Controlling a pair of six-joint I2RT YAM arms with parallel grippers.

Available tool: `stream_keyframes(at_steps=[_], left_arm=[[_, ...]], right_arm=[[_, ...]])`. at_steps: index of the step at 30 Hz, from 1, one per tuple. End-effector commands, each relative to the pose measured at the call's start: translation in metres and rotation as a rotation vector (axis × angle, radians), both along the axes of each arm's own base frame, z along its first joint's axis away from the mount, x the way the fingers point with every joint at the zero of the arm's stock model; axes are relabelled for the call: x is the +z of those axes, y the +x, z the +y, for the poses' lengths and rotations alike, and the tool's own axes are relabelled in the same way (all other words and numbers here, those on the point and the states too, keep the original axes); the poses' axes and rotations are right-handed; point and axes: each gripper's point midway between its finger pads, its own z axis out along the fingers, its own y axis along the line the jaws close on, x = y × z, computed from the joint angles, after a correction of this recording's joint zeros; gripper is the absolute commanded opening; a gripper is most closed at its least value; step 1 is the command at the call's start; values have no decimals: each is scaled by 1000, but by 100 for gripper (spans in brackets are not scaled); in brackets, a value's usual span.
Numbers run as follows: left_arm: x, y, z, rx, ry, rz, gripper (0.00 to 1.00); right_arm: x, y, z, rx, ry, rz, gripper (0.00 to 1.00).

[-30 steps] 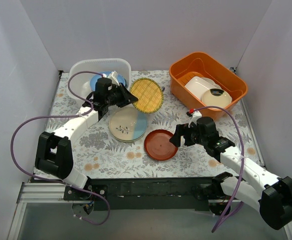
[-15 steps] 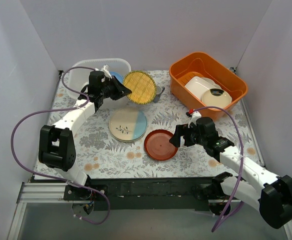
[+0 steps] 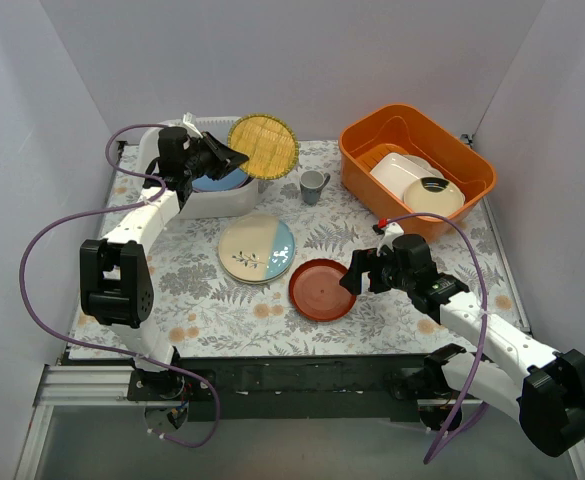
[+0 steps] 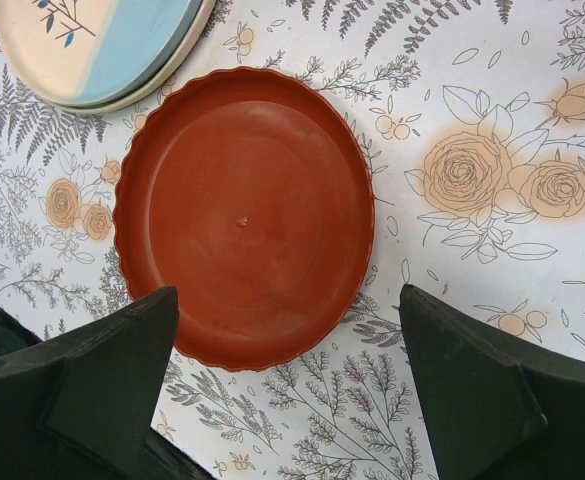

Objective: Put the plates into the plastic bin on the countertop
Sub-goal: Place the plate in the plastic bin.

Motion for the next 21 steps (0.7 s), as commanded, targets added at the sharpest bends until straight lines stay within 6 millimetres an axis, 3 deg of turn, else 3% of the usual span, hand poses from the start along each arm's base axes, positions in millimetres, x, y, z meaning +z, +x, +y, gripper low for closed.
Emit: stream_keyframes(at_steps=[1,12,21], left_arm=[[48,17,14,35,-45,-121,0],[44,39,67,189,-25,-105,0],[31,42,80,257,-11,-65,0]], right_arm=[[8,4,0,2,-4,-42,98],[11,7,1,2,0,-53,98],[14,8,3,6,4,-56,97]])
